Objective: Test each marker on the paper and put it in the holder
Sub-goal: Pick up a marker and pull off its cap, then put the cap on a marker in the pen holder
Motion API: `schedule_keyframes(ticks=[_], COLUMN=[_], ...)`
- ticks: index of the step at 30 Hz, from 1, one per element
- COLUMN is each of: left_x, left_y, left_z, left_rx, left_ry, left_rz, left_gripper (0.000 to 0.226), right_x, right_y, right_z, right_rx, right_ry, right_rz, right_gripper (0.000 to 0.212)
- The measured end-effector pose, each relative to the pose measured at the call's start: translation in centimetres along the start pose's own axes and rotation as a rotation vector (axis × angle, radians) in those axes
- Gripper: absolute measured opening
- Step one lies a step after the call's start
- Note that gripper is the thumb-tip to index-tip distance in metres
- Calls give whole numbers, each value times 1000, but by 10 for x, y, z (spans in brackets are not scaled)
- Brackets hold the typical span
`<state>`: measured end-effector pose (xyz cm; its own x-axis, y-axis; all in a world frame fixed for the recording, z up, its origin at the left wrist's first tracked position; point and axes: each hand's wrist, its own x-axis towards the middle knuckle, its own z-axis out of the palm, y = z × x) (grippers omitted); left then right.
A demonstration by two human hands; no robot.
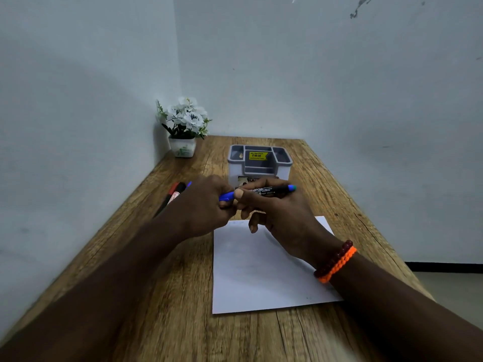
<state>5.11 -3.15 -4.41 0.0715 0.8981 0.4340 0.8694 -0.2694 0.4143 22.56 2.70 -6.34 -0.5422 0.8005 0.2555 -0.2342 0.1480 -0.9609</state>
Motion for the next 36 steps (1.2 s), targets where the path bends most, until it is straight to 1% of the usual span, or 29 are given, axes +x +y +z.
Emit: schedule_keyframes(ticks=[2,4,7,8,12,14,16,18,19,21,24,26,28,29,31,32,34,36], left_x=[0,0,-1,-1,1,3,3,3,3,2,3,3,4,5,6,7,6,7], left_y=[1,3,5,6,4,0,-5,-9,-9,-11,-15,-18,-20,-20,-19,-19,-22,-28], left_z=[0,1,2,2,-3,-5,-7,-11,-12,-15,-16,-13,-9,-6,-1,2,7,10], left_rx=[5,20,44,44,16,28,70,101,102,101,60,48,31,27,46,79,169,228], left_ry=[-11,-1,-2,0,-14,-10,-7,-21,-21,4,68,117,191,229,293,310,304,284], left_rz=[2,8,5,10,46,40,7,-24,-20,14,21,-1,-28,-45,-115,-171,-275,-335], left_gripper=[41,45,34,34,51,51,46,36,35,40,37,38,44,43,32,24,11,10], right_x=[0,0,-1,0,3,5,8,9,8,6,2,2,1,0,0,0,3,10], right_y=[-1,0,1,1,-4,-8,-12,-16,-18,-22,-27,-27,-28,-29,-32,-34,-40,-48], right_z=[-1,-1,-2,-2,-5,-9,-15,-22,-25,-25,-18,-12,-5,-2,2,3,2,-2], right_rx=[25,48,62,64,19,-38,-76,-153,-227,-386,-545,-647,-704,-707,-674,-640,-545,-483], right_ry=[-17,-27,-31,-30,-57,-63,-50,-43,-59,-127,-226,-259,-266,-260,-243,-231,-190,-143], right_rz=[18,32,51,54,39,6,-27,-63,-82,-92,-23,22,56,72,100,109,123,123], right_gripper=[19,21,22,23,19,18,18,18,19,19,11,11,15,16,21,27,47,72])
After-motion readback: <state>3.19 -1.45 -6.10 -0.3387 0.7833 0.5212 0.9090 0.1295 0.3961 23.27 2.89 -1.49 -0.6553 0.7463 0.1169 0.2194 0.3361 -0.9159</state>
